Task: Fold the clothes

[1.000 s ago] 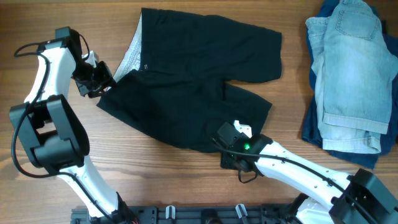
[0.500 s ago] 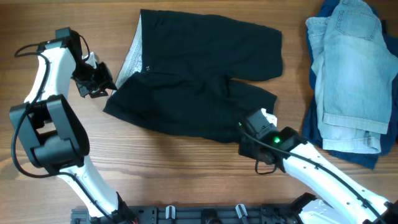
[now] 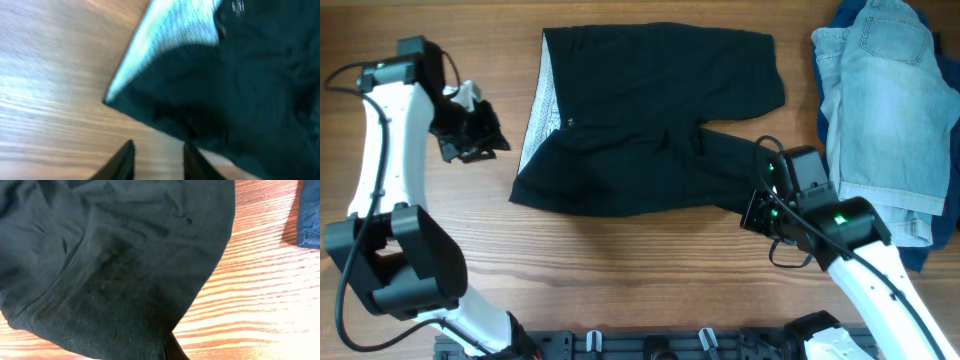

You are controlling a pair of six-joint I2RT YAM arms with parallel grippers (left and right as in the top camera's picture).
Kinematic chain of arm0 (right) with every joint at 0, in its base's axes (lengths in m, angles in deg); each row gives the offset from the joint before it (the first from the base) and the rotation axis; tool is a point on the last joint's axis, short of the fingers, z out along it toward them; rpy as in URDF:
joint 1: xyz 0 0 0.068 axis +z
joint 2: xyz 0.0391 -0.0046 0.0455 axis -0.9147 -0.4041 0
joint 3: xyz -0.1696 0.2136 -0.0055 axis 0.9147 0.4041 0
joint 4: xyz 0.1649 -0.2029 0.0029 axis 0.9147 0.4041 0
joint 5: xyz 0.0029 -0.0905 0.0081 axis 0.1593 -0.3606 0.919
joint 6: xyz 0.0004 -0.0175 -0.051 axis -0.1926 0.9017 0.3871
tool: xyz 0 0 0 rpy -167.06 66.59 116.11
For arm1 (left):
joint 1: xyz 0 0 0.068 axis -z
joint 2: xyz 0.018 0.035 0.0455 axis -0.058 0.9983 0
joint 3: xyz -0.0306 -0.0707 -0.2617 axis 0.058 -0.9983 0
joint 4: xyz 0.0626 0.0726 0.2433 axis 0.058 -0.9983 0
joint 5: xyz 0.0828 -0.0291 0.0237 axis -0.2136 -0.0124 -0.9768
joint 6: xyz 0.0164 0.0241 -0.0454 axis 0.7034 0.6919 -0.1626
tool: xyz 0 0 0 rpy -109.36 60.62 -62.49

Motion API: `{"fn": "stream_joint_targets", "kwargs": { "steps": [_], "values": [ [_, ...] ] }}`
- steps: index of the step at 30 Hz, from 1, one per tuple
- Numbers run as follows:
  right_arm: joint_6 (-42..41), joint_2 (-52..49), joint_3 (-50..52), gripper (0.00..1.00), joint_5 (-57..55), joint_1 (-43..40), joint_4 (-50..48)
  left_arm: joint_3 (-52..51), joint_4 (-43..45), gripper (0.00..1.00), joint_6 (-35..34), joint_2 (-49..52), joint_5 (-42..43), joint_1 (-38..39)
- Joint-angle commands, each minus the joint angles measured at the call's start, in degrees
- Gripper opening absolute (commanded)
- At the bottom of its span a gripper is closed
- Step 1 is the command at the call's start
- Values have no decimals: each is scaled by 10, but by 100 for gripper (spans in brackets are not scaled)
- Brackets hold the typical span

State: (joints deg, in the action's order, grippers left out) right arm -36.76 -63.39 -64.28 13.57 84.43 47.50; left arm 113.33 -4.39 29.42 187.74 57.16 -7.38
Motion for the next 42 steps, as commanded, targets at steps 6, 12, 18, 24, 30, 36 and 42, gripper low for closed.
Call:
{"fn": "stream_joint_targets", "kwargs": {
  "steps": [6, 12, 18, 24, 30, 36, 42],
  "values": [
    [28, -51, -7, 4, 12, -3, -2, -39, -15, 49, -33, -5, -85, 60],
    [26, -51, -7, 4, 12, -3, -15, -146, 67, 54, -136, -5, -101, 61],
    [26, -51, -7, 4, 12, -3, -18, -218, 168, 57, -170, -5, -101, 61],
    [22, -51, -7, 4, 12, -3, -17, -266, 236, 61, -192, -5, -101, 61],
    [22, -51, -7, 8, 14, -3, -8, -298, 280, 19, -209, -5, -101, 61],
    [-22, -51, -7, 87, 48, -3, 19, -299, 283, 4, -209, -5, -101, 61],
    [-94, -51, 35, 75, 36, -3, 42, -299, 289, 4, -209, -5, -101, 61]
  ]
}}
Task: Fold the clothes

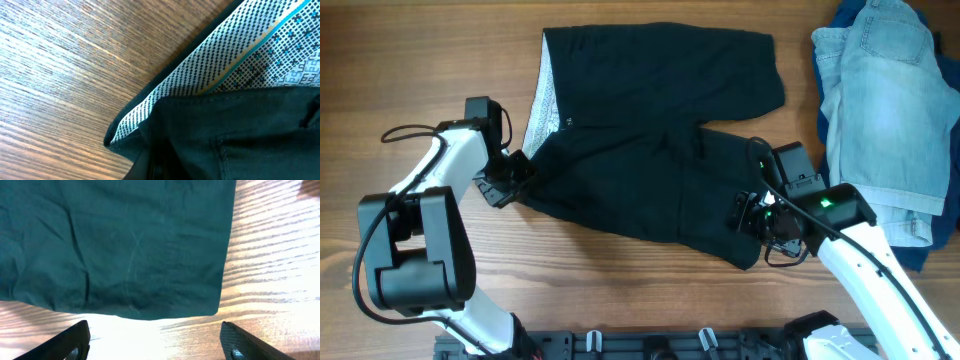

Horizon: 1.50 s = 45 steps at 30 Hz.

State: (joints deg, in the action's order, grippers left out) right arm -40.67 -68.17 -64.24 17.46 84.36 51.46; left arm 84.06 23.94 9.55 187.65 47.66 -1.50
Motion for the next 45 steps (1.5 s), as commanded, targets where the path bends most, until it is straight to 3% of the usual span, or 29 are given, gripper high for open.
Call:
{"fn": "stream_joint_targets", "kwargs": {
  "steps": [1, 6, 17, 21, 25, 27, 28, 34, 40, 45],
  "values": [
    [-68, -3, 51, 72, -8, -2, 0, -6, 6, 4, -10, -4, -6, 2],
    [-185, -3, 155, 58, -3, -2, -33, -6, 7, 4, -10, -4, -5, 2],
    [-219, -6, 217, 57, 1, -2, -194, -6, 10, 4, -10, -4, -6, 2],
    [-218, -50, 225, 56, -22, -2, -227, -6, 12, 4, -10, -4, -5, 2],
    [-185, -124, 226, 31, 21, -2, -286, -6, 12, 4, -10, -4, -6, 2],
    [-155, -158, 226, 9, 53, -2, -312, -6, 12, 4, -10, -4, -6, 2],
    [-154, -165, 226, 4, 53, -2, -313, -6, 12, 4, -10, -4, -6, 2],
    [-123, -90, 209, 4, 42, -2, -261, 8, -9, 4, 6, -18, -6, 2],
    [-49, 30, 74, 4, -9, -9, -26, 13, -65, 4, 5, -143, -6, 2],
    [-37, 46, -27, 4, -13, -9, 73, 13, -117, 4, 3, -249, -7, 2]
  ]
}}
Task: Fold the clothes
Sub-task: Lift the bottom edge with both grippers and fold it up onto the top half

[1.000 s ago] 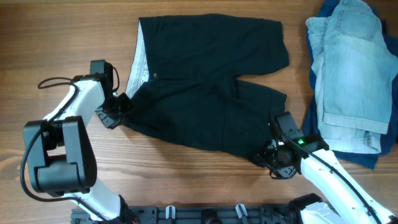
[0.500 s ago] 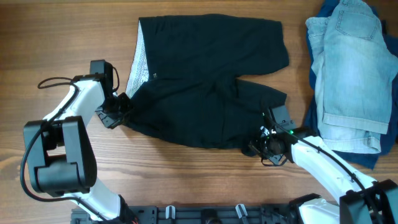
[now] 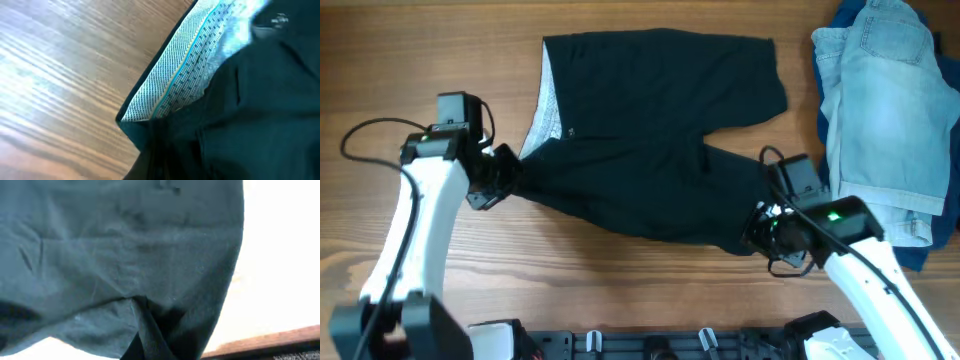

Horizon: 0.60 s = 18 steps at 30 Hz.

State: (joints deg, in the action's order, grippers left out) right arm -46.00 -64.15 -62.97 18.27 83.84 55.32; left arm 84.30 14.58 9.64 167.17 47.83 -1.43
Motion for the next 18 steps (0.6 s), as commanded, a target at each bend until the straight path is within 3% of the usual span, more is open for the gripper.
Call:
{"fn": "stream_joint_targets", "kwargs": {
  "steps": [1, 12, 18],
  "values": [
    [15, 10, -45, 4, -21, -3, 51, 10, -37, 4, 2, -61, -12, 1],
    [-5, 166, -45, 4, -15, -3, 111, 10, -89, 4, 0, -225, -25, 1],
    [52, 70, -45, 4, -79, -3, -84, 10, -1, 4, 0, -187, -29, 1]
  ]
}}
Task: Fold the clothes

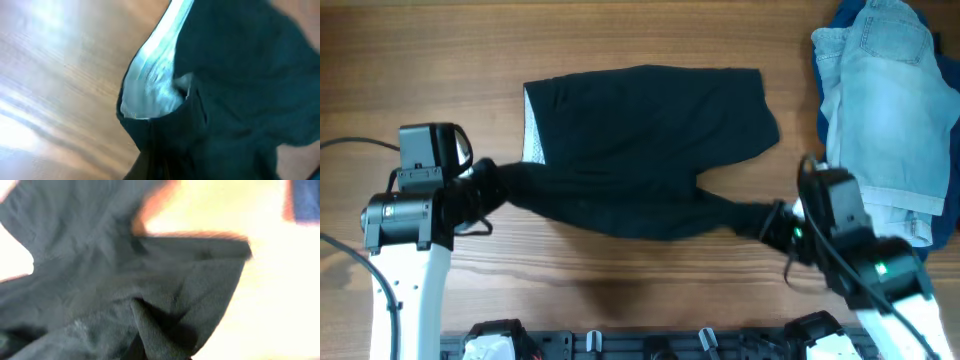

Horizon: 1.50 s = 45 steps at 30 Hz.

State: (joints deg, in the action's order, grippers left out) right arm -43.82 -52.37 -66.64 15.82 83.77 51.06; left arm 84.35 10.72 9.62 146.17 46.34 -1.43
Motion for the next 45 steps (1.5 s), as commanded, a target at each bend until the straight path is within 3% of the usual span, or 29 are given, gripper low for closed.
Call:
{"fn": "stream_joint_targets", "kwargs": {
  "steps": [1, 8, 17, 23, 31, 38, 39, 40, 41, 42, 45],
  "values": [
    [43, -81, -9, 4, -70, -3, -81, 10, 66, 4, 3, 37, -14, 1],
    [111, -294, -9, 4, -154, -5, -369, 10, 308, 4, 5, 170, -14, 2],
    [174, -396, -9, 4, -231, -5, -606, 10, 478, 4, 5, 254, -14, 16],
    [166, -453, -9, 4, -232, -29, -684, 10, 568, 4, 5, 269, -50, 49],
    [154, -510, -9, 4, -231, -35, -747, 10, 651, 4, 5, 362, -57, 59],
    [124, -546, -9, 4, -232, -37, -826, 10, 727, 10, 5, 403, -57, 60],
    [119, -549, -9, 6, -232, -37, -833, 10, 734, 15, 5, 405, -57, 60],
    [107, -550, -9, 43, -232, -37, -838, 10, 735, 35, 5, 405, -57, 60],
    [108, -550, -9, 89, -232, -37, -846, 10, 735, 70, 5, 405, -57, 60],
    [109, -550, -9, 100, -232, -37, -854, 10, 739, 100, 5, 405, -57, 60],
    [130, -548, -23, 100, -196, -37, -851, 10, 739, 100, 6, 401, -54, 60]
  ]
}}
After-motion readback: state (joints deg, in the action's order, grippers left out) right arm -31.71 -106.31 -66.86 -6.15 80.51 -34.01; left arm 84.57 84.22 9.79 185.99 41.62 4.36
